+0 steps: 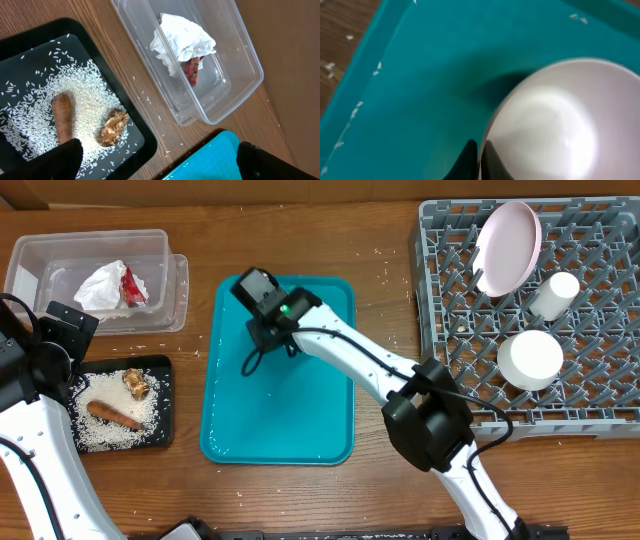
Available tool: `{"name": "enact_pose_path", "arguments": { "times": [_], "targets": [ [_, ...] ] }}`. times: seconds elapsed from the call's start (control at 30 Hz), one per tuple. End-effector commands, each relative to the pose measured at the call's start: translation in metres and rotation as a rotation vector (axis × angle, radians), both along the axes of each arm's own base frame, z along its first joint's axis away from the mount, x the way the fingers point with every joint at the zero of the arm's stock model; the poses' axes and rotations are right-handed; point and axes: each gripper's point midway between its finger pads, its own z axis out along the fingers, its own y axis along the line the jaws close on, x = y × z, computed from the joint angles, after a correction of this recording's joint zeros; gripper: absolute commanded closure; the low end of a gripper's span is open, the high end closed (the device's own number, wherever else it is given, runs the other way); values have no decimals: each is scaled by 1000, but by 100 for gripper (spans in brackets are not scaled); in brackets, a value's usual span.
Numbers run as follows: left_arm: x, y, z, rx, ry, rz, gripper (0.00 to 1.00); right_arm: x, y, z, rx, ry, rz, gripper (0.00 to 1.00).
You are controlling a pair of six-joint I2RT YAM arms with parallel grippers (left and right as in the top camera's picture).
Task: Sort waste into correct bins and load items into the dishwasher
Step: 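Lift the bowl with the right gripper and carry it to the rack, then place the bowl in the rack's right side and release it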
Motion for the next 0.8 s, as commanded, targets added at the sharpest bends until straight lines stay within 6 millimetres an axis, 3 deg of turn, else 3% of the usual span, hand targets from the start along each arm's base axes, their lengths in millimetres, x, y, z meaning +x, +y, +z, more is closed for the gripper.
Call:
{"name": "enact_pose_path", "arguments": {
  "times": [0.0, 0.03, 0.13, 0.2, 0.3, 0.33, 0.37, 0.43, 0.5, 0.57, 0.67, 0.77],
  "targets": [
    [0, 4, 0, 17, 8, -1, 0, 18, -15, 96, 108, -75, -89, 96],
    [0, 4, 0, 17, 8, -1, 0, 19, -23, 108, 115, -78, -111, 96],
    [0, 4, 0, 17, 8, -1, 0, 30, -78, 165, 166, -104, -249, 96],
    [0, 4, 0, 17, 8, -1, 0, 40, -128, 200, 198, -140, -344, 96],
    [0, 4, 0, 17, 8, -1, 0, 57, -225, 238, 243, -181, -524, 96],
    [0, 4, 0, 17, 8, -1, 0, 59, -247, 243, 257, -180, -562, 96],
    [0, 4, 0, 17, 8, -1, 0, 62, -283, 249, 280, -180, -630, 96],
    [0, 4, 0, 17, 8, -1, 0, 68, -338, 253, 287, -193, -736, 96],
    [0, 4, 0, 17, 8, -1, 0, 68, -400, 249, 277, -191, -868, 96],
    [0, 4, 0, 17, 8, -1, 0, 54, -465, 237, 336, -118, -991, 96],
    [0, 4, 0, 17, 8, -1, 0, 45, -501, 230, 395, -84, -1005, 96],
    [0, 4, 0, 17, 8, -1, 0, 41, -522, 229, 605, -62, -906, 96]
  ]
}}
